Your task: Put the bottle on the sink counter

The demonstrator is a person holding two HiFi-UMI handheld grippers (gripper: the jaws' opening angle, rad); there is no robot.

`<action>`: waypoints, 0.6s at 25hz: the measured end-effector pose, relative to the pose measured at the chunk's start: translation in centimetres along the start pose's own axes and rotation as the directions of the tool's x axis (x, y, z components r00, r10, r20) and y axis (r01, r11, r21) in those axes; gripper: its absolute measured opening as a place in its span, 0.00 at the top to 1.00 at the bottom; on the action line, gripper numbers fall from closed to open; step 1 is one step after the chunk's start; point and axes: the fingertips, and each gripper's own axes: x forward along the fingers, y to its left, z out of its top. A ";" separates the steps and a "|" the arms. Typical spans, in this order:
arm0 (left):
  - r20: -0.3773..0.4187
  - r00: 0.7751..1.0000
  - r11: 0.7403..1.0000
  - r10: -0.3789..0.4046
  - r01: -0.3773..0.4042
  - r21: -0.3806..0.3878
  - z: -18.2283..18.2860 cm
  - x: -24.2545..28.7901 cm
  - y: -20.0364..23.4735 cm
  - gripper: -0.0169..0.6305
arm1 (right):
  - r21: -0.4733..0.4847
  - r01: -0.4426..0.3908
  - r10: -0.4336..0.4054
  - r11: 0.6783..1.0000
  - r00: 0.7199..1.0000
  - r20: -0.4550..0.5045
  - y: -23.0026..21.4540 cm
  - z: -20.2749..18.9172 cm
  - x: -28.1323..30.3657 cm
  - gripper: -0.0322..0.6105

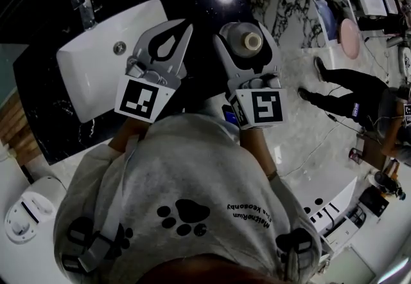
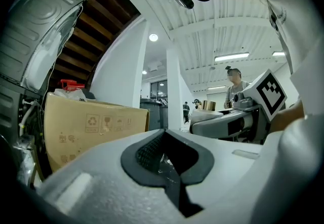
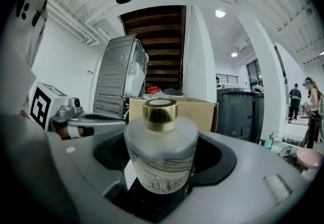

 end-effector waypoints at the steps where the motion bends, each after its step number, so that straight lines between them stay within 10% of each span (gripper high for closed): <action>1: 0.007 1.000 1.000 0.002 -0.002 -0.005 0.0 0.4 0.2 0.97 | -0.004 -0.014 0.014 1.000 1.000 0.004 -0.2 0.0 0.6 0.43; 15: -0.009 0.996 0.996 0.094 -0.094 0.007 -2.7 6.3 2.6 0.97 | -0.005 -0.138 0.138 0.990 0.990 -0.021 -4.5 -3.2 9.2 0.43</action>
